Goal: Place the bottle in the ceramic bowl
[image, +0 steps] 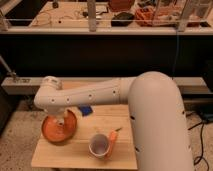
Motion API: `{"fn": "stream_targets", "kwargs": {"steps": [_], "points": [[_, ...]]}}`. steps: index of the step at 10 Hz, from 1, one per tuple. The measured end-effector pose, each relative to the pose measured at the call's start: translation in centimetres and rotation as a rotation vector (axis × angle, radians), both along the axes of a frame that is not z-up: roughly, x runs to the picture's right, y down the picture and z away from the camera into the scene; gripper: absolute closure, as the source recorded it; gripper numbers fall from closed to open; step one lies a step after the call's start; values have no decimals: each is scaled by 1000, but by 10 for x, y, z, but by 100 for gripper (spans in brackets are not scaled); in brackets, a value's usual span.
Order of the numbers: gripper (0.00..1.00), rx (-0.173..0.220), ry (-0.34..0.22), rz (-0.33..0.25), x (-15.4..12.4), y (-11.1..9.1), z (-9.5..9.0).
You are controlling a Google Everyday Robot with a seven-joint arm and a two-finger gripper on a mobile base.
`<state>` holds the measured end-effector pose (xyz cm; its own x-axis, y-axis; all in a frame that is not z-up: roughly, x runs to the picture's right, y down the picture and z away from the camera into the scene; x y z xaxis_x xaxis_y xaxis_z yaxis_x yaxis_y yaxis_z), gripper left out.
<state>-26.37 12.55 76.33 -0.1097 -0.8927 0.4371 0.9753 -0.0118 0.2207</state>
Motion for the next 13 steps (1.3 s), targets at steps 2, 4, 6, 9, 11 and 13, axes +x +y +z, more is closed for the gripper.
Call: {"fn": "stream_targets", "kwargs": {"steps": [2, 4, 6, 9, 11, 13], "points": [[80, -3, -6, -8, -2, 1, -1], [80, -4, -11, -14, -2, 2, -1], [80, -7, -16, -21, -3, 2, -2], [80, -10, -21, -27, -4, 3, -2], [80, -15, -28, -32, -4, 3, -3], [74, -19, -33, -37, -5, 3, -4]]}}
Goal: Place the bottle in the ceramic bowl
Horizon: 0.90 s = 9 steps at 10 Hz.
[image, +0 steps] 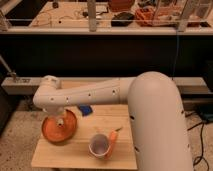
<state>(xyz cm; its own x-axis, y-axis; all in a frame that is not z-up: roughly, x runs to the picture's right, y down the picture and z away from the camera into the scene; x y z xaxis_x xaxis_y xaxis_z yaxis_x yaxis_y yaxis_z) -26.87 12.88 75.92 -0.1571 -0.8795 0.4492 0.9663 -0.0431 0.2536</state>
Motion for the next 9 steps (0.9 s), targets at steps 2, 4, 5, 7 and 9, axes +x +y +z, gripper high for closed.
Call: {"fn": "stream_targets", "kwargs": {"steps": [2, 4, 5, 7, 9], "points": [[74, -5, -4, -4, 0, 1, 0], [74, -9, -9, -8, -1, 1, 0], [74, -11, -11, -11, -1, 2, 0], [74, -15, -15, -13, -2, 2, 0], [75, -18, -20, -17, -3, 2, 0]]}}
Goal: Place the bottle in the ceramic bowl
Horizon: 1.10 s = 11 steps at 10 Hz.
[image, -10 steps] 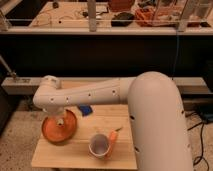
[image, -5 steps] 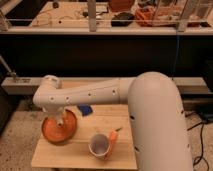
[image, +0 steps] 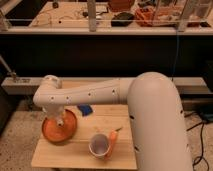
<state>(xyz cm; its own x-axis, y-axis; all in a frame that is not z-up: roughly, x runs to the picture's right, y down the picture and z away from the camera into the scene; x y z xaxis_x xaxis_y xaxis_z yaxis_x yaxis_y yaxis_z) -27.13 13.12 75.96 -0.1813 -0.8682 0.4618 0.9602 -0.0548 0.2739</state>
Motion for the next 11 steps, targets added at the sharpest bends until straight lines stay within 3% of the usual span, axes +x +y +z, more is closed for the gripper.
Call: {"fn": "stream_targets", "kwargs": {"steps": [2, 8, 11], "points": [[81, -5, -2, -4, 0, 1, 1], [81, -17, -10, -13, -3, 2, 2], [74, -25, -15, -21, -6, 4, 1]]}}
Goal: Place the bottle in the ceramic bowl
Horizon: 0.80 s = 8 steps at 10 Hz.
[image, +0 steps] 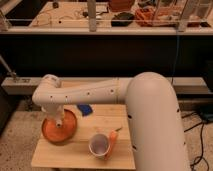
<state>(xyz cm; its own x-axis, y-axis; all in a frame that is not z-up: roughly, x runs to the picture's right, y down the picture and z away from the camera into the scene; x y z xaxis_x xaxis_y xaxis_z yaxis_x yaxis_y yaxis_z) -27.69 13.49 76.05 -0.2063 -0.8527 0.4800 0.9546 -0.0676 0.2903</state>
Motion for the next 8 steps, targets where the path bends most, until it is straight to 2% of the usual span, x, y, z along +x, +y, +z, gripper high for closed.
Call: {"fn": "stream_targets", "kwargs": {"steps": [3, 5, 8], "points": [[74, -7, -3, -4, -1, 1, 1], [80, -9, -5, -8, -2, 0, 0], [80, -15, -8, -15, -5, 2, 0]]}}
